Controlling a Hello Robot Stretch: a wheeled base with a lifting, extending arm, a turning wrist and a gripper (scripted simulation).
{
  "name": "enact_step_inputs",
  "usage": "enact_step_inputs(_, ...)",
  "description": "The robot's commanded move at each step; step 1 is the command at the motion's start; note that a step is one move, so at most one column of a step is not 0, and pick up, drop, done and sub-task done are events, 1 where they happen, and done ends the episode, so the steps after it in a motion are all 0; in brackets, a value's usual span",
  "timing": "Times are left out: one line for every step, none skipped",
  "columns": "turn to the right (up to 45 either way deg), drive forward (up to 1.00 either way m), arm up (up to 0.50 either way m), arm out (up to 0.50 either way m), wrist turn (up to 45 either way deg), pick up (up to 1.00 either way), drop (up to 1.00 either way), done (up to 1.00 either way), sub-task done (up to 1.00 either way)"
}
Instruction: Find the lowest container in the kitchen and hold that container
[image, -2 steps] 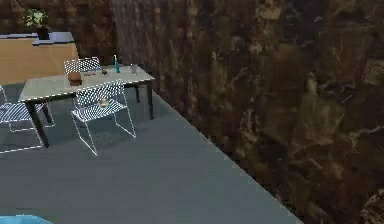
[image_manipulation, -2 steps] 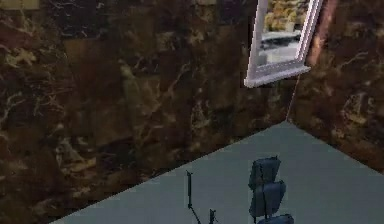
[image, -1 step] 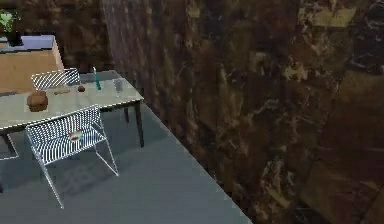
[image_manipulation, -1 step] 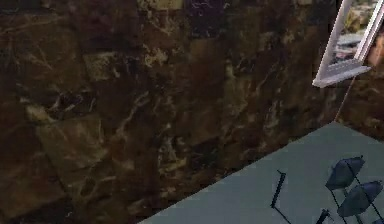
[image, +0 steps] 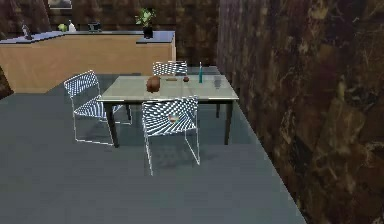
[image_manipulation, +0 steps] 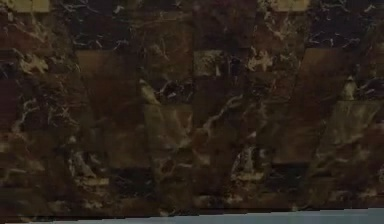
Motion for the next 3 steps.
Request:
enact_step_inputs(0.0, 1.0, 0.0, 0.0, 0.0, 0.0, 0.0, 0.0, 0.0)
enact_step_inputs(-45.0, 0.0, 0.0, 0.0, 0.0, 0.0, 0.0, 0.0, 0.0)
enact_step_inputs(-36.0, 0.0, 0.0, 0.0, 0.0, 0.0, 0.0, 0.0, 0.0)
